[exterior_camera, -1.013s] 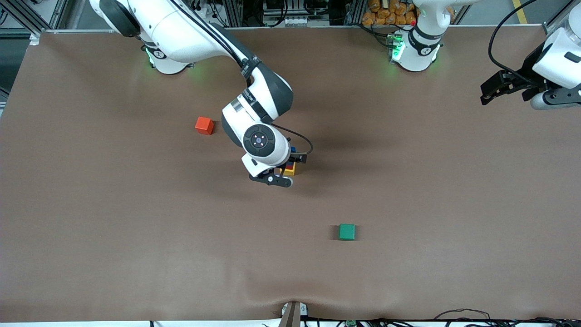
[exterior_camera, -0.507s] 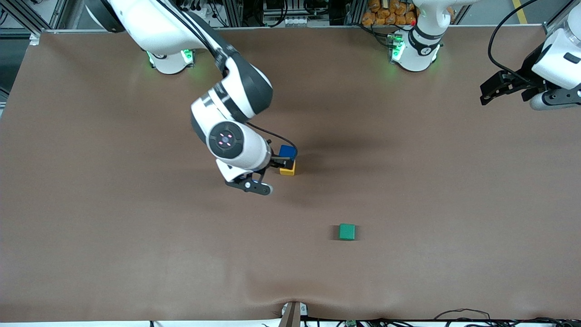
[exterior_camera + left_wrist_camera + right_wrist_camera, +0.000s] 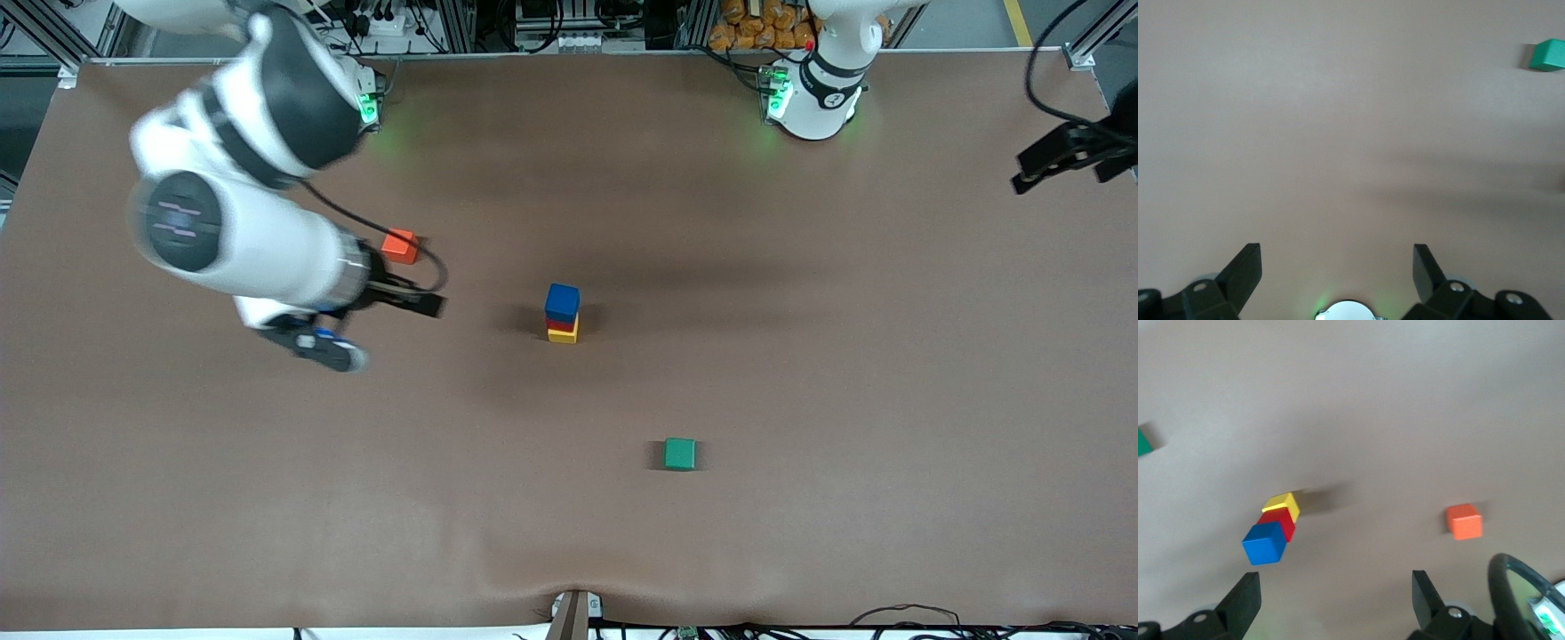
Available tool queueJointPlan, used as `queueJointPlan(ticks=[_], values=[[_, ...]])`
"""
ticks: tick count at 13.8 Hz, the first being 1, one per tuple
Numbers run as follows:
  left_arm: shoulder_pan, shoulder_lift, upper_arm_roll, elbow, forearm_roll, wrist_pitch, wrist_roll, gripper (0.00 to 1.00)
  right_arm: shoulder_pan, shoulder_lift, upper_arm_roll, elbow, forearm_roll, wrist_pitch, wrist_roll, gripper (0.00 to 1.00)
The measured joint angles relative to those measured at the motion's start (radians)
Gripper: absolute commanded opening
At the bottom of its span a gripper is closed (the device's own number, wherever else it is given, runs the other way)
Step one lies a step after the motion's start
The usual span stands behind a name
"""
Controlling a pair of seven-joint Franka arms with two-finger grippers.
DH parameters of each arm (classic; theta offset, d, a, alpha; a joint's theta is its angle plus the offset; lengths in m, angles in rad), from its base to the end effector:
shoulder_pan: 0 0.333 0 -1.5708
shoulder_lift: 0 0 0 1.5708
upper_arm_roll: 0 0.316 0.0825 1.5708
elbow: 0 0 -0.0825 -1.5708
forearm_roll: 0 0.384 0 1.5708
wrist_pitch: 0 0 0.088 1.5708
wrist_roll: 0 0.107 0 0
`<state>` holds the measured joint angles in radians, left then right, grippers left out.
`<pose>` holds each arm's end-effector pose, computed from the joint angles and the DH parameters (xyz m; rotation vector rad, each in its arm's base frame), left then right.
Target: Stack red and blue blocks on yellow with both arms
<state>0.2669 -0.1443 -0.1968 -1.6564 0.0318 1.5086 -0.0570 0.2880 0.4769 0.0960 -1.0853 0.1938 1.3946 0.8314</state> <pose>0.5023 0.0308 0.6538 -3.0751 -0.2018 0.0103 0.6189 0.2574 0.5458 -2.9409 0.6517 0.4098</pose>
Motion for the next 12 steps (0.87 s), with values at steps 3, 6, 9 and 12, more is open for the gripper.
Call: queueJointPlan(ticks=[3, 6, 9, 12], values=[[0.004, 0.0, -0.009, 0.0, 0.0, 0.0, 0.004, 1.0, -0.114, -0.058, -0.005, 0.0, -0.01, -0.084, -0.132, 1.0], [-0.005, 0.001, -0.043, 0.0, -0.001, 0.0, 0.002, 1.0, -0.234, -0.107, -0.007, 0.0, -0.071, -0.098, -0.332, 1.0], [-0.008, 0.002, -0.098, -0.001, -0.001, 0.0, -0.005, 1.0, -0.315, -0.16, -0.008, 0.0, -0.191, -0.101, -0.517, 1.0], [-0.007, 0.002, -0.103, 0.0, -0.001, 0.0, -0.005, 1.0, -0.334, -0.227, -0.008, -0.016, -0.231, -0.105, -0.607, 1.0]])
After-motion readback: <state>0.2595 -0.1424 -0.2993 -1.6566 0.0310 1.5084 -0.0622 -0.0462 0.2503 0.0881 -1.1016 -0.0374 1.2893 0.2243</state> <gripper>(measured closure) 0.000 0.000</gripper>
